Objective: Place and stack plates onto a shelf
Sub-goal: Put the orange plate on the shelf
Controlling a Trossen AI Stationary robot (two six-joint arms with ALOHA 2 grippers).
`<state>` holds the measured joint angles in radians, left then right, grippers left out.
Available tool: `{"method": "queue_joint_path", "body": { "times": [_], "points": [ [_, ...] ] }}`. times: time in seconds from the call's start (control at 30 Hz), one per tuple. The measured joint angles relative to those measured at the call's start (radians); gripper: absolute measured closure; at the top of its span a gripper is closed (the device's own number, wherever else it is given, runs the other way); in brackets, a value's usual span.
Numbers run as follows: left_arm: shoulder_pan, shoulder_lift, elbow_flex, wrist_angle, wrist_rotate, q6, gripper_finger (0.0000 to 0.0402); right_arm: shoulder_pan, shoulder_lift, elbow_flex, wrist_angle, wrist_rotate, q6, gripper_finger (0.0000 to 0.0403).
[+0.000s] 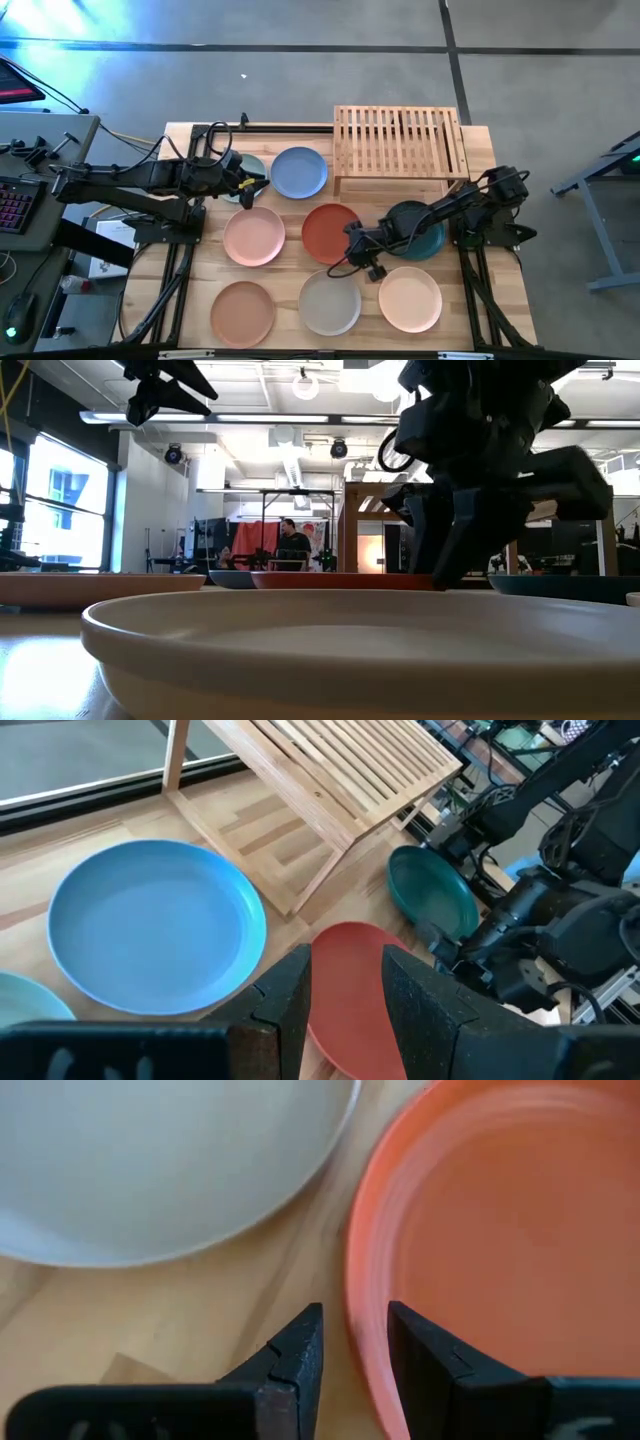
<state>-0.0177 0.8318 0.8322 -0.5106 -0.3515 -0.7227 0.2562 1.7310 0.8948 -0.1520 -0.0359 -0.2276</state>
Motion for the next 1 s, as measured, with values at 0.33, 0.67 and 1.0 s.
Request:
{"method": "queue_joint_path", "body": {
  "times": [0.33,0.67,1.0],
  "points": [
    [0.000,0.000,0.000,-0.001,0.000,0.008,0.0289,0.001,0.015,0.000,-0.006,0.055,-0.010,0.0311],
    [0.000,0.000,0.000,-0.001,0.000,0.019,0.0289,0.001,0.015,0.000,-0.007,0.023,-0.010,0.0365],
    [0.000,0.000,0.000,-0.001,0.000,0.019,0.0289,0.001,0.015,0.006,-0.008,-0.005,-0.012,0.0400]
  ]
}}
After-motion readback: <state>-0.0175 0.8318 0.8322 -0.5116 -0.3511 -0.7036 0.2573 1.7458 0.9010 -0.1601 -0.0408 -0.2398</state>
